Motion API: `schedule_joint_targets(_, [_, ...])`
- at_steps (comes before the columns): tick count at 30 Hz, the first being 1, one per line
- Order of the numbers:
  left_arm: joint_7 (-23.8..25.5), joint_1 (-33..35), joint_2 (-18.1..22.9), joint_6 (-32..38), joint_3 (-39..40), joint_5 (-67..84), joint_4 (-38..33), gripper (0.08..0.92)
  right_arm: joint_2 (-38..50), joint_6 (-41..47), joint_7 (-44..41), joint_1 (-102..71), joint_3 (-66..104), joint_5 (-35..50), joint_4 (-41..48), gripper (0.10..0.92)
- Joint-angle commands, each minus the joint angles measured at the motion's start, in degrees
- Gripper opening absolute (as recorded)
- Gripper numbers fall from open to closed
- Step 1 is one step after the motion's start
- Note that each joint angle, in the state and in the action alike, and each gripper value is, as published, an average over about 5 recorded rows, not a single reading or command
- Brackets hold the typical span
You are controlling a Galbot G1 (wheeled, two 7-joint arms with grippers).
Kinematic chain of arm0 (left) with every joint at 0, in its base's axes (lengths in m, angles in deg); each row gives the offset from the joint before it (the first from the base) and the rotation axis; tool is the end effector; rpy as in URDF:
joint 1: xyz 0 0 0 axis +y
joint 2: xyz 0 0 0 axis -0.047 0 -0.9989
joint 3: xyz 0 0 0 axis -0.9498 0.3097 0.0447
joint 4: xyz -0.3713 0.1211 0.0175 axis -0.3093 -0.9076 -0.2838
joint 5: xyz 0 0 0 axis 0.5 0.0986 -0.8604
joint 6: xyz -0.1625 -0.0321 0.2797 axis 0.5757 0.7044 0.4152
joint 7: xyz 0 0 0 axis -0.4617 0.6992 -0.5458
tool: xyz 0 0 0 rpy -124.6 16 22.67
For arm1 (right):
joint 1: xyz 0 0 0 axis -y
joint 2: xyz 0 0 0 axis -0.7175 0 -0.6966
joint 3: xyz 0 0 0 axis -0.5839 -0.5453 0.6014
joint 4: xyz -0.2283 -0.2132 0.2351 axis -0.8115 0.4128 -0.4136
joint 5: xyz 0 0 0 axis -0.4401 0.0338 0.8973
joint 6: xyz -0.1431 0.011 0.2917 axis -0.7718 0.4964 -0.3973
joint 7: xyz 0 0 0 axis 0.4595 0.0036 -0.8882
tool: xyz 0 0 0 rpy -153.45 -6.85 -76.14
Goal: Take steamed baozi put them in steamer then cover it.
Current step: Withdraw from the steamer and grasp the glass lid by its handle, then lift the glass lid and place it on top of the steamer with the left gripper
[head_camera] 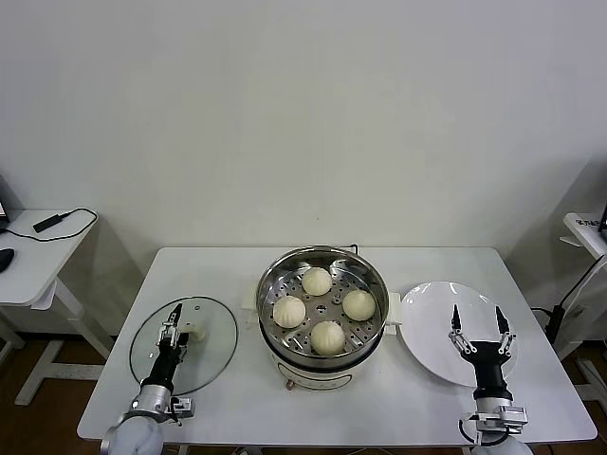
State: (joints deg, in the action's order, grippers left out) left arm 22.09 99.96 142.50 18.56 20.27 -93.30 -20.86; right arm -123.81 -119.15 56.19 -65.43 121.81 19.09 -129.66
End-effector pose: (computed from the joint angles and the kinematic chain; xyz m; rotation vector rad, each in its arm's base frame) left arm 0.2224 0.1297 -0.4771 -0.0703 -2.1782 -2.2497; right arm 0.1755 -0.1640 -0.4444 0.2164 2.9063 -0.2092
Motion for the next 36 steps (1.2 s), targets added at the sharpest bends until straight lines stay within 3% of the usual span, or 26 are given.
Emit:
schedule_joint_targets(1, [0.0,-0.8,0.2,0.1,0.1,0.9,1.0,0.801,-0.2,0.4,0.0,0.1,-0.2,-0.3,-1.1,0.823])
schedule_joint_targets(15, [0.8,-0.8,-0.1,0.3,0.5,3.0,1.6,0.412,-0.8,1.3,0.2,0.1,-0.8,-0.4,-3.6,0.823])
schedule_joint_targets(23, [1.1,0.5,-0.9,0.8,0.0,8.2,-2.3,0.201,-1.1,1.3,0.2,0.1,-1.1,-0.7,-4.0,0.823])
schedule_joint_targets(31, [1.1,3.4,-3.5,-0.2,-4.7,10.2,-15.0,0.188,-1.4,1.5,0.1,0.7,-1.8,-1.2,-3.9,0.823])
schedule_joint_targets(36, [3.9,4.5,-5.8,-2.5,-8.4,11.6,-25.4,0.188,-1.7,1.6,0.2,1.3,-2.1,-1.4,-3.4,0.823])
